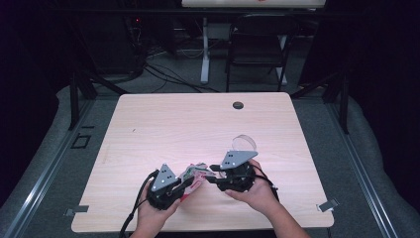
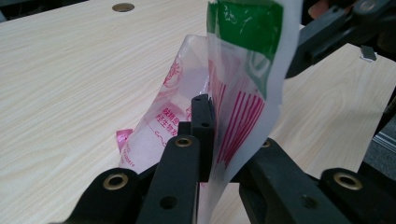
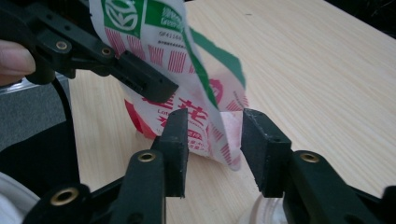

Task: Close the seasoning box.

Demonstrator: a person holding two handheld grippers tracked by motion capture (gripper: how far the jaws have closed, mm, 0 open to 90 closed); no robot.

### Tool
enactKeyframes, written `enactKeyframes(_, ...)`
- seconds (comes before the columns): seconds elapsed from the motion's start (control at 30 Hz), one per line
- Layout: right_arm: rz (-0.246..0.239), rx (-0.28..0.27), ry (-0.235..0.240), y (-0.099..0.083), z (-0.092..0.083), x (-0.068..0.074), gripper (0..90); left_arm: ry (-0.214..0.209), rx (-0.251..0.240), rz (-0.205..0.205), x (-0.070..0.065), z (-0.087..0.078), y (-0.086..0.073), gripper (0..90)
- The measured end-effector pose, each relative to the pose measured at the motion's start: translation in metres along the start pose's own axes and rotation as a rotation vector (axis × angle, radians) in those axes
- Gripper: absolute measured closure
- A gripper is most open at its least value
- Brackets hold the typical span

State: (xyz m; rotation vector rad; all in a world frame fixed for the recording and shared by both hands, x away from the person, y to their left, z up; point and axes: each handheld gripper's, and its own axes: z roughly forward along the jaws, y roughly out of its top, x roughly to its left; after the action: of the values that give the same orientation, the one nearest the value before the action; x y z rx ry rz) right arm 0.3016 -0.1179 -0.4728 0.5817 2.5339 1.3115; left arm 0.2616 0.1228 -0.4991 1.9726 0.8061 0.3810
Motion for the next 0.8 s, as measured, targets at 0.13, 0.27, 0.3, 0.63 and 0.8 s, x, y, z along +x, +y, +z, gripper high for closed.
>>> enactKeyframes(0.13, -0.015, 0.027, 0.021, 0.000, 0.008, 0.002, 67.1, 0.005, -0.005, 0.006, 0.000, 0.000, -0.001, 87.8)
enactKeyframes(0.27, -0.026, 0.043, 0.014, 0.000, 0.014, 0.003, 70.1, 0.000, -0.001, 0.010, -0.001, 0.000, -0.001, 87.6)
enactKeyframes(0.3, -0.026, 0.043, 0.014, 0.000, 0.014, 0.003, 70.1, 0.000, -0.001, 0.010, -0.001, 0.000, -0.001, 87.6)
enactKeyframes(0.63, -0.037, 0.079, -0.006, 0.000, 0.023, 0.001, 78.8, -0.002, 0.001, 0.008, -0.001, 0.000, -0.001, 87.2)
enactKeyframes(0.8, -0.035, 0.091, 0.002, 0.000, 0.025, 0.000, 87.0, 0.000, 0.000, 0.012, -0.002, 0.000, -0.002, 86.3)
